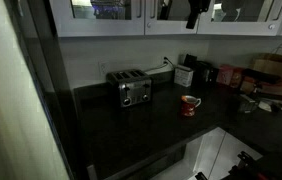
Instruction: Remove the marker from the mug and put it on the counter
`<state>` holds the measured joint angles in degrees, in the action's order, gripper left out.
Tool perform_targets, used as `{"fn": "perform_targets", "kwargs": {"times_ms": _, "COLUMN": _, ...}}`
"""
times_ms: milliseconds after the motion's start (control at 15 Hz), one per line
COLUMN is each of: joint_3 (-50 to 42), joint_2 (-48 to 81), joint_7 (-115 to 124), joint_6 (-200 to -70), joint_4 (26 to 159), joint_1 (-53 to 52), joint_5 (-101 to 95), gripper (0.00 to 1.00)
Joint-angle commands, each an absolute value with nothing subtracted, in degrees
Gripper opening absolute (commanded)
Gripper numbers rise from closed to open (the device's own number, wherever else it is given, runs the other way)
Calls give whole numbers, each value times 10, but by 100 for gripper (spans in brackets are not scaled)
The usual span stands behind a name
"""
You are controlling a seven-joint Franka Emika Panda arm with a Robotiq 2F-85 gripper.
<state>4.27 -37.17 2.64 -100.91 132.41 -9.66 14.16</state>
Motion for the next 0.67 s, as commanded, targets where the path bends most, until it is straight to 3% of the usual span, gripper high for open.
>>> {"fn": "perform_targets", "kwargs": {"times_ms": 0, "joint_3": 51, "joint_2": -372, "joint_7": 21, "joint_6": -1006, "joint_4": 1323, "joint_1": -85, "joint_5": 147, "gripper": 100}}
{"fn": "perform_targets", "kwargs": {"times_ms": 267, "joint_3": 51, "joint_2": -372, "joint_7": 21, "joint_6": -1006, "joint_4": 1323, "joint_1": -85, "joint_5": 147, "gripper": 100}}
{"fn": "perform_targets", "kwargs": {"times_ms": 600, "joint_3": 45, "joint_2": -300, "joint_7": 130, "joint_6": -1061, "joint_4": 1319, "joint_1": -8, "joint_5": 125, "gripper": 100}}
